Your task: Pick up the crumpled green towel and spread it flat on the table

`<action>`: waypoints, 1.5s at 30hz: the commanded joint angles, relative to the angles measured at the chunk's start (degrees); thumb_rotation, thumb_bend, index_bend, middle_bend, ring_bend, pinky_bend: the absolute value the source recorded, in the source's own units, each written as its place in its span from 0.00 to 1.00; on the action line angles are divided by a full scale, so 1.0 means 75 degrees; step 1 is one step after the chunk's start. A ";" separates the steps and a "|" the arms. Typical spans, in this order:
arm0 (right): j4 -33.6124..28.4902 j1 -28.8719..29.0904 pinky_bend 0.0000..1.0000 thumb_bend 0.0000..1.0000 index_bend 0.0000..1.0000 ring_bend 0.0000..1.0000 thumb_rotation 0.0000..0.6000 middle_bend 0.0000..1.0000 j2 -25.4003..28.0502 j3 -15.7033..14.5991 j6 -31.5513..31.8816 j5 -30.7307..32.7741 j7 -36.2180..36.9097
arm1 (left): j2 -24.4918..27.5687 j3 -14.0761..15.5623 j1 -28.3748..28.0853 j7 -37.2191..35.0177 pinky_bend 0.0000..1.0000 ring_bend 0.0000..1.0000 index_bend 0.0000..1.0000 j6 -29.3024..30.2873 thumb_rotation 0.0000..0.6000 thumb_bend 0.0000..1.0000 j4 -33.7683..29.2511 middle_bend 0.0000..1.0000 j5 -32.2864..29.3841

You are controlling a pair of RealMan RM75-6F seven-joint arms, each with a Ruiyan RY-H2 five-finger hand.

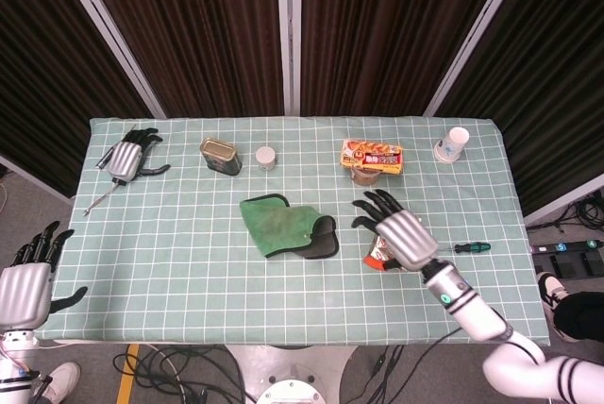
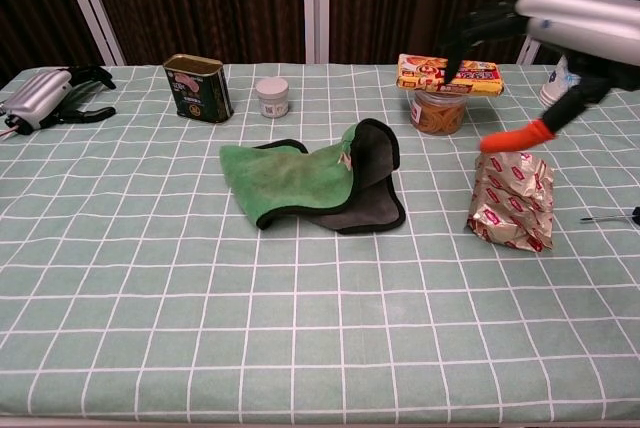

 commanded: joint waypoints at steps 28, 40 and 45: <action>0.2915 0.2819 0.00 0.45 0.72 0.04 1.00 0.24 -0.2469 0.0248 -0.2280 0.1909 -0.1459 | 0.0051 -0.0125 -0.0091 -0.0479 0.22 0.15 0.20 -0.0305 1.00 0.10 0.0058 0.16 -0.0194; 0.1821 0.3266 0.00 0.50 0.78 0.08 1.00 0.27 -0.1878 0.1393 -0.1675 0.2670 -0.1162 | -0.0131 -0.0716 -0.1019 -0.1761 0.22 0.15 0.30 -0.1388 1.00 0.09 0.0249 0.16 -0.0292; 0.1546 0.3671 0.00 0.50 0.78 0.08 1.00 0.27 -0.1794 0.1793 -0.1549 0.3381 -0.1591 | -0.0663 -0.1254 -0.1887 -0.2318 0.22 0.15 0.35 -0.2304 1.00 0.07 0.0865 0.17 -0.0665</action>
